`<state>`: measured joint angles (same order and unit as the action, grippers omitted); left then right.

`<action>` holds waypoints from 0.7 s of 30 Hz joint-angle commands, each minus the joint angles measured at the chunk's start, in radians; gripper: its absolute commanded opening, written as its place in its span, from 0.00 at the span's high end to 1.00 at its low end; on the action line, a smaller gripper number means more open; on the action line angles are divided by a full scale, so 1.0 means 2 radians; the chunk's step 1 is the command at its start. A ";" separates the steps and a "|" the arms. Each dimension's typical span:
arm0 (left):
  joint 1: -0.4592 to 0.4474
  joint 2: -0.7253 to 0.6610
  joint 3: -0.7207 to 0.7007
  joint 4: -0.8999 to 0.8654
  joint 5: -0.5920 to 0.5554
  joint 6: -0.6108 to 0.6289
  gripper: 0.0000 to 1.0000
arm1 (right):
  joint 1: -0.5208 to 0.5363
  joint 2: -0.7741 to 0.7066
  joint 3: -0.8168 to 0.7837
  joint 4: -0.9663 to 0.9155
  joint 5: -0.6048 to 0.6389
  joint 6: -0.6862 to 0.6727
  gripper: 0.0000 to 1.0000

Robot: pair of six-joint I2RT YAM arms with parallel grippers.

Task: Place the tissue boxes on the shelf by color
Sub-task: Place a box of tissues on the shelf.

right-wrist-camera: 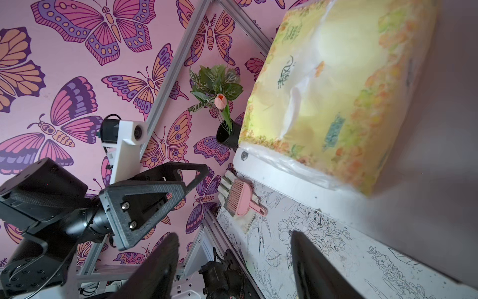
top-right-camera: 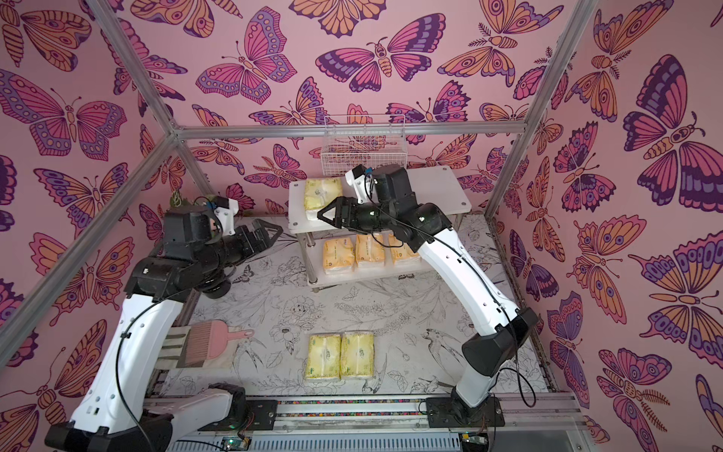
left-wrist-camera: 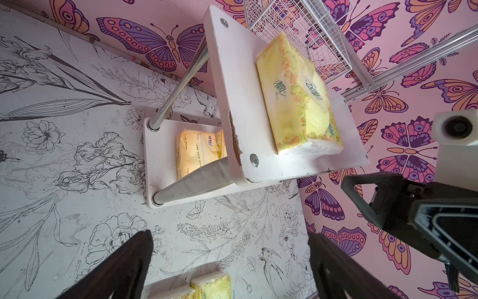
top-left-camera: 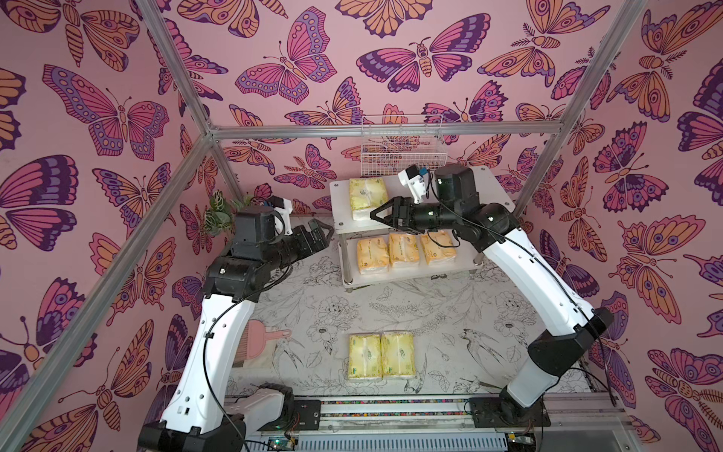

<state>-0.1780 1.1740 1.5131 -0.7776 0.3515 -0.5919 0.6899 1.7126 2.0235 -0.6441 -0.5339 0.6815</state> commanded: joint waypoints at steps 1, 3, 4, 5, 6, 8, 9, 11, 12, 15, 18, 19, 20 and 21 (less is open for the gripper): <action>-0.004 0.001 0.006 0.013 0.002 -0.002 0.00 | 0.002 0.010 0.004 0.026 0.008 0.006 0.29; -0.005 0.001 0.005 0.013 0.001 -0.001 0.01 | 0.002 0.019 0.009 0.026 0.010 0.005 0.29; -0.005 0.000 0.004 0.012 0.001 -0.001 0.00 | 0.002 0.023 0.011 0.027 0.011 0.004 0.29; -0.006 -0.001 0.004 0.012 0.000 -0.002 0.01 | 0.002 0.027 0.014 0.026 0.013 0.004 0.29; -0.006 -0.001 0.003 0.012 0.000 -0.001 0.01 | 0.002 0.031 0.016 0.027 0.015 0.003 0.29; -0.007 -0.003 0.001 0.013 0.000 -0.001 0.00 | 0.002 0.036 0.020 0.027 0.017 0.002 0.29; -0.007 -0.004 0.000 0.012 -0.001 -0.001 0.00 | 0.001 0.038 0.022 0.027 0.018 0.002 0.29; -0.008 -0.005 -0.003 0.012 -0.001 -0.002 0.00 | -0.002 0.041 0.025 0.026 0.019 0.002 0.29; -0.008 -0.006 -0.005 0.013 -0.003 -0.001 0.00 | -0.003 0.043 0.026 0.027 0.019 0.002 0.29; -0.008 -0.008 -0.008 0.013 -0.003 0.000 0.00 | -0.008 0.045 0.028 0.027 0.021 0.002 0.29; -0.008 -0.009 -0.010 0.013 -0.004 0.001 0.01 | -0.014 0.044 0.028 0.026 0.022 0.002 0.29; -0.008 -0.009 -0.010 0.012 -0.003 0.000 0.00 | -0.014 0.045 0.028 0.026 0.022 0.002 0.29; -0.009 -0.010 -0.011 0.013 -0.004 0.001 0.00 | -0.016 0.045 0.028 0.026 0.022 0.002 0.29; -0.009 -0.010 -0.011 0.014 -0.003 0.000 0.00 | -0.017 0.045 0.027 0.026 0.023 0.002 0.29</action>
<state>-0.1905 1.1725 1.5078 -0.7597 0.3481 -0.5919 0.6666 1.7935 2.0518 -0.5983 -0.5014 0.6838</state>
